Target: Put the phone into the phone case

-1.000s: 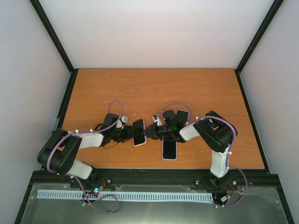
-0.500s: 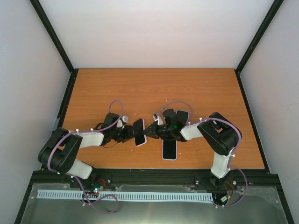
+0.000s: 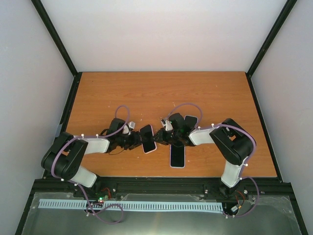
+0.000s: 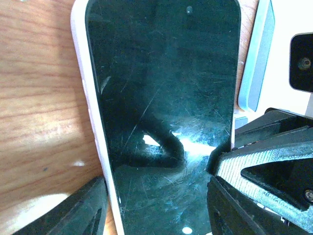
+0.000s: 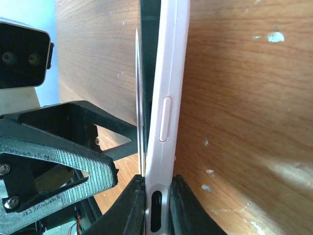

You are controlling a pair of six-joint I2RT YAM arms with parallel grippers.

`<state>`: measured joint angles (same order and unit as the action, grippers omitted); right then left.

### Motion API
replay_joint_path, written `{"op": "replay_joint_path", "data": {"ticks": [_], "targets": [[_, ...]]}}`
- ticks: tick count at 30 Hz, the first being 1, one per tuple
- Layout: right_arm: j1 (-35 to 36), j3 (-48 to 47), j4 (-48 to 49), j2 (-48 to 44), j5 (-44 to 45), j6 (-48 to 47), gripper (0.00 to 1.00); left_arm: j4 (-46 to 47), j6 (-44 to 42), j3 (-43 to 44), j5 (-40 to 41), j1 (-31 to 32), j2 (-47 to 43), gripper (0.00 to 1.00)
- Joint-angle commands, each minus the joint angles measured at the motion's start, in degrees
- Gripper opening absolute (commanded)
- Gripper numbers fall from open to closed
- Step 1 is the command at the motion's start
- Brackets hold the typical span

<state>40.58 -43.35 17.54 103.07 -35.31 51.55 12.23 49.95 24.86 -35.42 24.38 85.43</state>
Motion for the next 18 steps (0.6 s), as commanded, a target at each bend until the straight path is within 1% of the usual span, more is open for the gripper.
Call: {"op": "replay_joint_path", "data": {"ticks": [1,4,6,8,10,14,17,18], "targets": [[0.4,-0.5,-0.5,-2.9,1.4,-2.3,0.10,0.3,0.7,0.2,-1.7,0.6,-2.4,0.58],[0.3,0.4,-1.2,-5.2,3.1,-3.4,0.06,-1.9,0.2,0.3,-1.7,0.2,-5.3,0.62],[0.2,1.3,-0.2,-7.1,3.1,-3.2,0.05,-2.1,-0.2,-0.1,-2.3,0.1,-8.2,0.69],[0.2,2.8,2.1,-9.9,2.5,-2.6,0.05,-2.3,-0.5,-0.5,-2.8,0.0,-12.8,0.75],[0.2,5.7,7.3,-13.5,2.1,-1.6,0.05,-4.0,-0.9,-0.2,-2.4,-0.1,-16.9,0.79],[0.2,10.6,13.4,-21.2,1.0,-0.8,0.05,-6.7,-0.9,1.2,-2.9,-0.9,-23.0,0.80],[0.2,12.8,16.7,-26.4,-0.6,-0.9,0.05,-3.9,-0.1,1.2,-5.6,-1.0,-25.8,0.79],[0.2,13.4,17.9,-27.8,-1.4,-1.1,0.05,-2.5,0.1,1.2,-6.5,-1.0,-26.3,0.78]]}}
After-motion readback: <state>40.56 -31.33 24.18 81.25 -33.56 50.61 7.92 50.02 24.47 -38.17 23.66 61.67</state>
